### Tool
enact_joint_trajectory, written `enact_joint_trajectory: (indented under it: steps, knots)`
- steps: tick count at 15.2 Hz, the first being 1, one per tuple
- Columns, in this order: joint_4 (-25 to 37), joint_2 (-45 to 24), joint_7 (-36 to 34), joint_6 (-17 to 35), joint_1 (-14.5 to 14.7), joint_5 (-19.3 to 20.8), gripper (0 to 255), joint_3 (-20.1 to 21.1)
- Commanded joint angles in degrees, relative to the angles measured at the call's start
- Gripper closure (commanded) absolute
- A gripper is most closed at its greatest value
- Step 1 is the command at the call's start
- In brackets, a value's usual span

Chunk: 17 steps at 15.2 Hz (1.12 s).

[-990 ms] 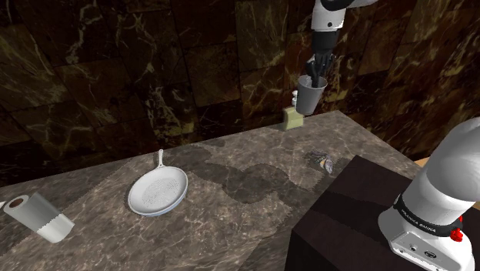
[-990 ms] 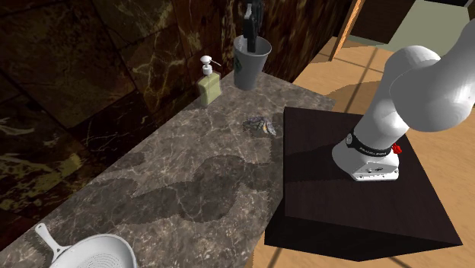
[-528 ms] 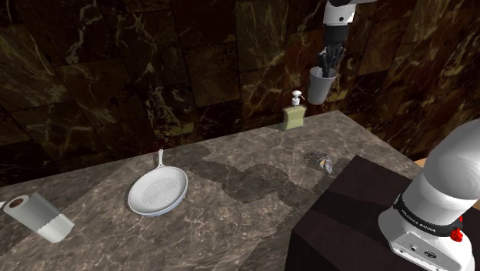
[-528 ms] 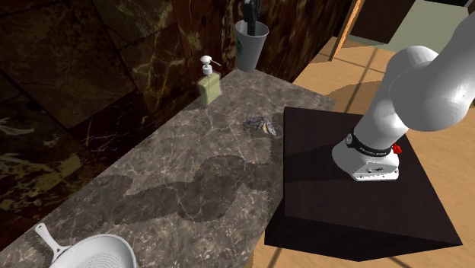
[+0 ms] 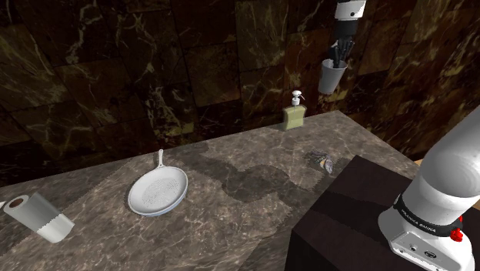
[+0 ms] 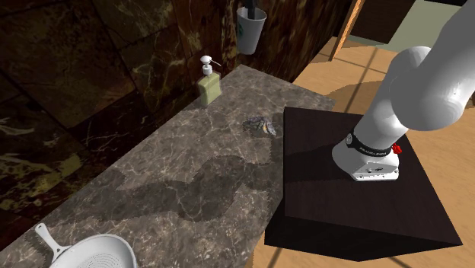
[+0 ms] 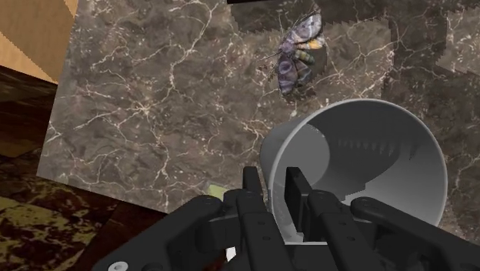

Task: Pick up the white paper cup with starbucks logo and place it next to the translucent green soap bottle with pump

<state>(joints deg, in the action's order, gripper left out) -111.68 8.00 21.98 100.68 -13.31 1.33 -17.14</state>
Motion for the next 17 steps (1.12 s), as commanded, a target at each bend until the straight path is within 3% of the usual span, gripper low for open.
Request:
enact_joint_trajectory:
  steps: [1,7,17]
  knots:
    - [3.10,-3.04,2.85,-0.18,-0.95,-0.58,255,-1.56]
    - [16.06,-14.39,11.96,-2.65,-5.09,-4.19,255,-5.83]
    - [9.05,-14.97,12.22,4.90,-5.12,-4.49,255,-5.63]
